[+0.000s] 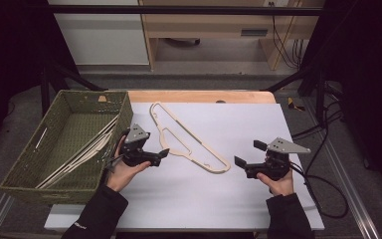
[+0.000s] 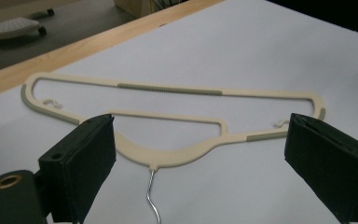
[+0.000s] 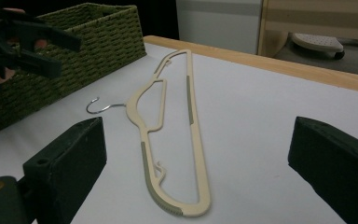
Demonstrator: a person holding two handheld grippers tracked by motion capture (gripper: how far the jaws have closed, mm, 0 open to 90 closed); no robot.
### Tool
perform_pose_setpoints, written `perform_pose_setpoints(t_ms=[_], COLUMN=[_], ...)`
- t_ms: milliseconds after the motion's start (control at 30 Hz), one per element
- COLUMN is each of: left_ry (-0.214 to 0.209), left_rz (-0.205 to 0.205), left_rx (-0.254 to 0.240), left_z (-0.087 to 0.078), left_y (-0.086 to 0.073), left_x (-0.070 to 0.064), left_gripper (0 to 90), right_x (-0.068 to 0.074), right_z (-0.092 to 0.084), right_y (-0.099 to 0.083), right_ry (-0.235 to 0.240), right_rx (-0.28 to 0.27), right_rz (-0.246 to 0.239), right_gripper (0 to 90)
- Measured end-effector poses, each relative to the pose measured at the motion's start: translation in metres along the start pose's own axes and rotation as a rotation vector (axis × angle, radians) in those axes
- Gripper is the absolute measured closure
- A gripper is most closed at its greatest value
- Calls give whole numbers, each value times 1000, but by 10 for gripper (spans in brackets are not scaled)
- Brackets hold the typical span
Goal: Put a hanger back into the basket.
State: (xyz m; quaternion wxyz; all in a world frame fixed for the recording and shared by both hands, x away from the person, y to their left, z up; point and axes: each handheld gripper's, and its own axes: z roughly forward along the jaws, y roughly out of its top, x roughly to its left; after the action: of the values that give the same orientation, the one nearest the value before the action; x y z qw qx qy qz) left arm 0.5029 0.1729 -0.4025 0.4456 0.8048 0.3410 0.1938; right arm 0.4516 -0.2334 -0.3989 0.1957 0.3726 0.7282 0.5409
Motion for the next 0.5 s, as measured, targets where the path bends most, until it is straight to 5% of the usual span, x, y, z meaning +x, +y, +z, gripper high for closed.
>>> perform_pose_setpoints(t_ms=[333, 500], left_ry=[13, 29], left_rz=[-2, 29], left_rx=[100, 145], left_z=[36, 47], left_y=[-12, -18], left_x=[14, 16], left_gripper=[145, 211], right_x=[1, 1], right_z=[2, 2], right_y=[0, -1], right_ry=[0, 1], right_rx=[3, 5], right_rz=[3, 1], right_gripper=[50, 50])
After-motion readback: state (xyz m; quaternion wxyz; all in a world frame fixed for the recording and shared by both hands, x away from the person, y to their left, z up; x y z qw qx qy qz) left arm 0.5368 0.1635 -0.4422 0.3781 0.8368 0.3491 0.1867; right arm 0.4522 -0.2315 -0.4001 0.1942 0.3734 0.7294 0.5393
